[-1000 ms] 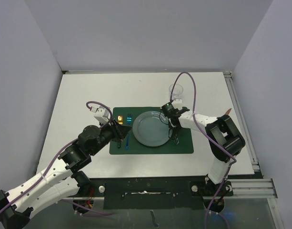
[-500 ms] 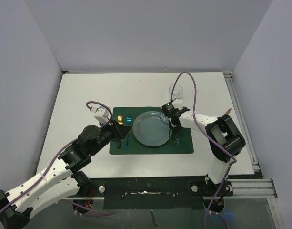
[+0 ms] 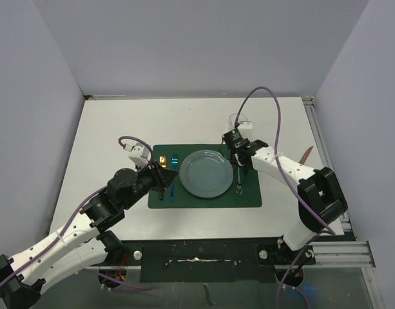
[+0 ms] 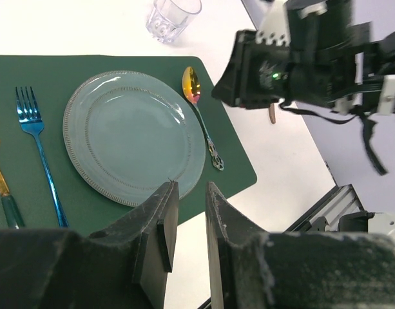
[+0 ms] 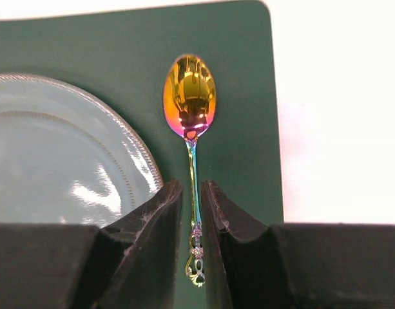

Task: Set the dinner table for one person
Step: Place the spoon on the napkin.

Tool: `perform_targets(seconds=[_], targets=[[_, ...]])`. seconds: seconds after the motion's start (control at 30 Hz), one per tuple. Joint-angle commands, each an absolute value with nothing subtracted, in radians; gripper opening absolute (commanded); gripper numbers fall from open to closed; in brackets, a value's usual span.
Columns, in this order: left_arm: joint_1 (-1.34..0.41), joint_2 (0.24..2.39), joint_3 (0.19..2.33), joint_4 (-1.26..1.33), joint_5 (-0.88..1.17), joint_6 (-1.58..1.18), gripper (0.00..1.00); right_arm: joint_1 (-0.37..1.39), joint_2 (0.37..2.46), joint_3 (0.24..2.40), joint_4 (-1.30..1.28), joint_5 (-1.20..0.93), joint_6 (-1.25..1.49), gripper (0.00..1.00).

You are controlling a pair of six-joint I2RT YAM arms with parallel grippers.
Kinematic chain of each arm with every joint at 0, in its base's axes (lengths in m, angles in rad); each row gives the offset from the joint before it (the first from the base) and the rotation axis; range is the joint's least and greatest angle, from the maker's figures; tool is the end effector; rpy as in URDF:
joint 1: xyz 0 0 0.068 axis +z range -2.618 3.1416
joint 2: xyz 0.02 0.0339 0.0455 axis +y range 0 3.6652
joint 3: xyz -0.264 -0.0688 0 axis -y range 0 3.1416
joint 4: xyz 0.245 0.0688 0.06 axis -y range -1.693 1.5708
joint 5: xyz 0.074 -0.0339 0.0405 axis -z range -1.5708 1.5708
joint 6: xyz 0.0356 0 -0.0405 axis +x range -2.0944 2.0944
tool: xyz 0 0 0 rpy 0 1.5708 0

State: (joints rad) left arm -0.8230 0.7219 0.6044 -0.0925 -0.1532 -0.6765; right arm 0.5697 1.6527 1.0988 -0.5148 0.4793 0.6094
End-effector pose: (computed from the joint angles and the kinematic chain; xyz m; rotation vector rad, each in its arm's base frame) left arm 0.1257 -0.1275 0.2961 0.0211 1.8782 -0.9286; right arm 0.2887 0.1654 0.2062 0.2032 2.4595 -0.1490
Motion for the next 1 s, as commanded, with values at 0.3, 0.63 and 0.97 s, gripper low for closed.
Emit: perform_targets(seconds=[0.3, 0.63, 0.97], targets=[[-0.828, 0.718, 0.617, -0.014, -0.137, -0.67, 0.21, 0.384, 1.47, 1.167, -0.755, 0.732, 0.635, 0.15], [-0.828, 0.699, 0.621, -0.026, -0.146, -0.647, 0.21, -0.022, 1.293, 1.015, -0.646, 0.511, 0.583, 0.14], [-0.828, 0.65, 0.601, -0.06, -0.176, -0.655, 0.22, -0.135, 1.342, 0.979, -0.635, 0.463, 0.532, 0.15]])
